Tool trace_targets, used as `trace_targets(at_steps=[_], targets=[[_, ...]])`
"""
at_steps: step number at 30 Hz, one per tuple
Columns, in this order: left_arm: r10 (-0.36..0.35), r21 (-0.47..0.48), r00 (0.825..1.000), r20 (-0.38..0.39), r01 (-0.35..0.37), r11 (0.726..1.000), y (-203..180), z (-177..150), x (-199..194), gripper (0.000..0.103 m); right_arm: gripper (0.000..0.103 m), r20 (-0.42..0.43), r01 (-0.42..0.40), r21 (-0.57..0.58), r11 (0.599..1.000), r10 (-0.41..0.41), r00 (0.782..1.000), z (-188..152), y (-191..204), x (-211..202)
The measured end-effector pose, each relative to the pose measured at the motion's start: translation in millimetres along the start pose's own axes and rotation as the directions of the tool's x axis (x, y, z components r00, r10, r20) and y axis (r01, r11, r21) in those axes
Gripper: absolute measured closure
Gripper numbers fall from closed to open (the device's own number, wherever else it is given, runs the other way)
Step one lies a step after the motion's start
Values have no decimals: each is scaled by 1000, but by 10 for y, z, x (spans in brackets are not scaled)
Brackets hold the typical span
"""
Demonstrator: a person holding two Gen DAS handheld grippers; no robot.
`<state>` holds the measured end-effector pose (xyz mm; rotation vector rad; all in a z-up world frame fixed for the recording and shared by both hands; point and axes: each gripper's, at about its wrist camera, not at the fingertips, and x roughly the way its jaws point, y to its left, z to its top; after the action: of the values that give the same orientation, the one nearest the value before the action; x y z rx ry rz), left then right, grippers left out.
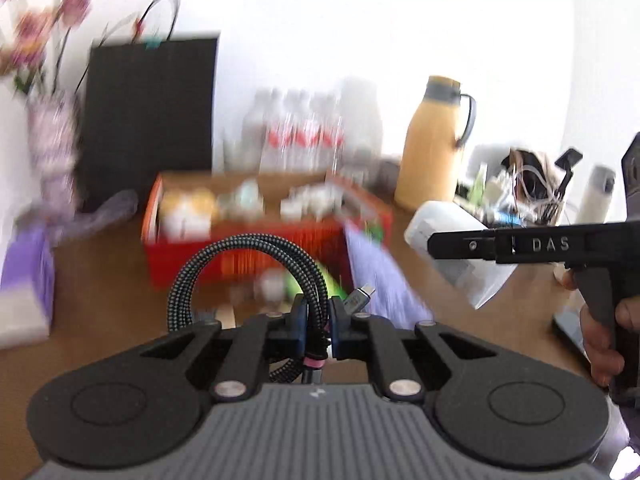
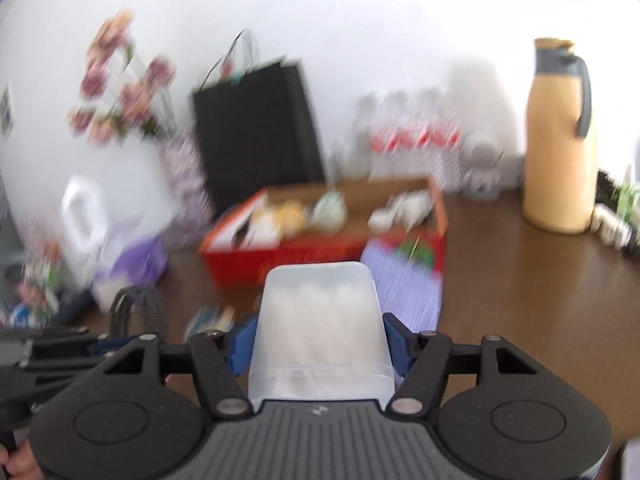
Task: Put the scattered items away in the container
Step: 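Place the cable and white box into the cardboard box, opening both tools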
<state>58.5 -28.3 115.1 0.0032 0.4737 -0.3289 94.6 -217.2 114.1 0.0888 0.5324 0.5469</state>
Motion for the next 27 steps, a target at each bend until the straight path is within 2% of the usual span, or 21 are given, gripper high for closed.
trace_targets(at_steps=[2, 4, 6, 7, 8, 9, 10, 11, 12, 13, 15, 17, 19, 21, 22, 25, 27], targets=[[-14, 45, 999, 33, 12, 999, 17, 373, 172, 91, 39, 24, 14, 17, 1000, -14, 1000, 315, -129, 104], [-51, 58, 999, 6, 50, 997, 73, 785, 516, 91, 39, 15, 24, 22, 999, -24, 1000, 657, -239, 333], [-95, 91, 991, -94, 104, 990, 216, 1104, 1031, 91, 39, -38, 22, 56, 998, -20, 999, 1008, -357, 698], [-95, 103, 987, -133, 109, 989, 284, 1188, 1293, 91, 39, -76, 20, 83, 996, -13, 997, 1164, -412, 914], [-97, 129, 976, -194, 124, 984, 352, 1234, 1572, 91, 39, -106, 15, 117, 993, -2, 994, 1296, -464, 1136], [-113, 157, 953, -280, 162, 974, 421, 1245, 1866, 91, 39, -139, 18, 150, 989, 3, 990, 1398, -512, 1367], [-116, 146, 933, -339, 174, 974, 517, 1222, 2102, 91, 39, -185, 36, 180, 983, -2, 983, 1465, -557, 1597], [-120, 126, 913, -390, 182, 975, 615, 1188, 2307, 90, 39, -226, 49, 194, 980, -4, 974, 1499, -567, 1806], [-128, 115, 885, -449, 199, 973, 699, 1154, 2498, 89, 39, -264, 57, 196, 979, -4, 965, 1508, -558, 2004], [-117, 114, 877, -465, 191, 975, 780, 1127, 2615, 89, 39, -301, 76, 192, 978, -15, 954, 1509, -537, 2188], [-104, 121, 869, -483, 184, 976, 886, 1123, 2786, 90, 39, -354, 143, 168, 975, -76, 932, 1487, -506, 2504], [-127, 103, 860, -495, 203, 974, 963, 1121, 2912, 91, 39, -391, 218, 77, 973, -171, 904, 1421, -409, 2768], [-129, 93, 847, -515, 204, 974, 1025, 1097, 3029, 92, 39, -423, 256, -10, 967, -236, 875, 1321, -316, 3000], [-178, 78, 828, -531, 257, 963, 1053, 1069, 3101, 90, 39, -463, 281, -43, 959, -268, 845, 1236, -304, 3178], [-200, 83, 824, -530, 285, 955, 1052, 1073, 3114, 89, 39, -475, 291, -54, 955, -281, 834, 1195, -296, 3233], [-225, 94, 816, -532, 321, 942, 1023, 1051, 3119, 87, 39, -500, 307, -48, 950, -289, 817, 1122, -299, 3279], [-210, 108, 823, -527, 310, 945, 1022, 1053, 3104, 77, 39, -502, 309, -23, 951, -279, 819, 1137, -331, 3248]])
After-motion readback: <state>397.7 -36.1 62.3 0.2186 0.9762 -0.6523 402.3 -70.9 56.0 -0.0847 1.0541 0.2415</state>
